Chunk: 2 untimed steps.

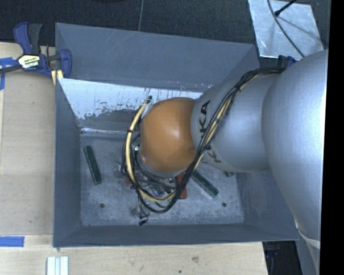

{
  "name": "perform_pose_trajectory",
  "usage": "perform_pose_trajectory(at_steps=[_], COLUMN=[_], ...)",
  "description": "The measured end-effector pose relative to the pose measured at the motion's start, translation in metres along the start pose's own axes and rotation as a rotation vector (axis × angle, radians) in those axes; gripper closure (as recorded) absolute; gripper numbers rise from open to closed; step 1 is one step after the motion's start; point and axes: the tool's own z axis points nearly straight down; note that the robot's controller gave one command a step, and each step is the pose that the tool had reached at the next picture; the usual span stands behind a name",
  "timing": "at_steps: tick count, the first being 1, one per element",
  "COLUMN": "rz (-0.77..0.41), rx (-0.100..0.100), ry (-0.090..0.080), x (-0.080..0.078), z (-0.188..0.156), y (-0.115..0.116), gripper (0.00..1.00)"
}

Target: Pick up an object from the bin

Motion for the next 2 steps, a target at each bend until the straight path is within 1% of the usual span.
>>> perform_pose_trajectory(at_steps=[1, 2], rz=[0.074, -0.290], rx=[0.002, -0.001], ry=[-0.003, 0.000], x=[-0.022, -0.033], z=[-0.020, 0.023], y=[-0.082, -0.039], gripper=[0.00, 0.00])
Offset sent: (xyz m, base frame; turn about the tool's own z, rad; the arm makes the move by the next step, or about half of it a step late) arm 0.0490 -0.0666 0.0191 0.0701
